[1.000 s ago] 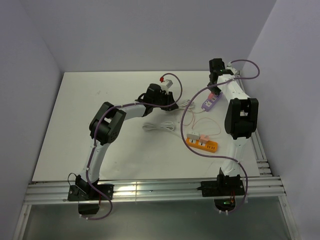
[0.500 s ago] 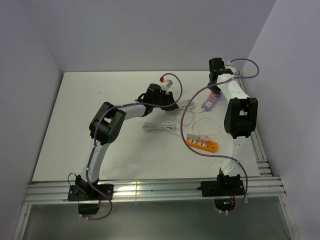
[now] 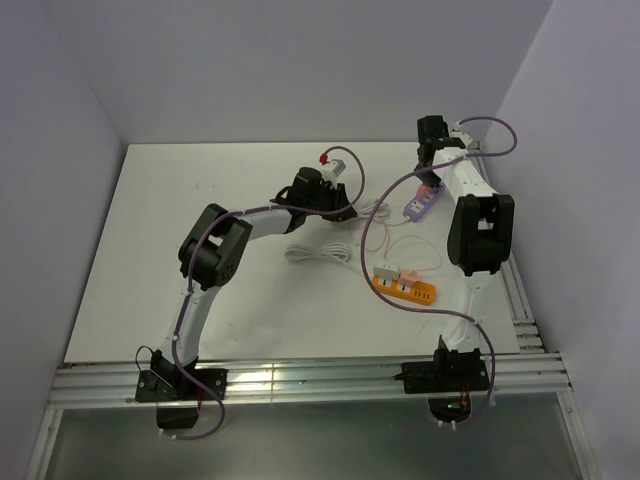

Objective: Insert the plug

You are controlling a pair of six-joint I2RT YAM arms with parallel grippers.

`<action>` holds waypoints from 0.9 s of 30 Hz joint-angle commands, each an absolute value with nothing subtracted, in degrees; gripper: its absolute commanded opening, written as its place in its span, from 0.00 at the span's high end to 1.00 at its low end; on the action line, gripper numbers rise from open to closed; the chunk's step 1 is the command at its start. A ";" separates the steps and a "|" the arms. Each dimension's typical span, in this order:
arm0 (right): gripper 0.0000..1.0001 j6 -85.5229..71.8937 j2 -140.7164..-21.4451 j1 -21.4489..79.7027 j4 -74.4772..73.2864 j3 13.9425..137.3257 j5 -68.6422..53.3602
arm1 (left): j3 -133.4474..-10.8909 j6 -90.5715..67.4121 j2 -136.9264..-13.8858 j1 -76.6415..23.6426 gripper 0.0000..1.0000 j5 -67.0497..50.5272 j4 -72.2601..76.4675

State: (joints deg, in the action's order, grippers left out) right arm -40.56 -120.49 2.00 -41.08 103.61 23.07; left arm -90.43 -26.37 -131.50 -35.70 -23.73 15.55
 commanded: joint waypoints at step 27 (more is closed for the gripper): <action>1.00 -41.75 -128.50 1.32 -48.78 109.96 26.02 | -90.70 -25.93 -132.01 -36.21 0.69 -25.75 16.52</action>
State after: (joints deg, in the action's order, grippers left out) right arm -40.86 -126.17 1.72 -45.08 109.62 24.71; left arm -90.43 -26.39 -131.52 -35.70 -23.79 15.57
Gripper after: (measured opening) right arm 0.270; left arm 0.305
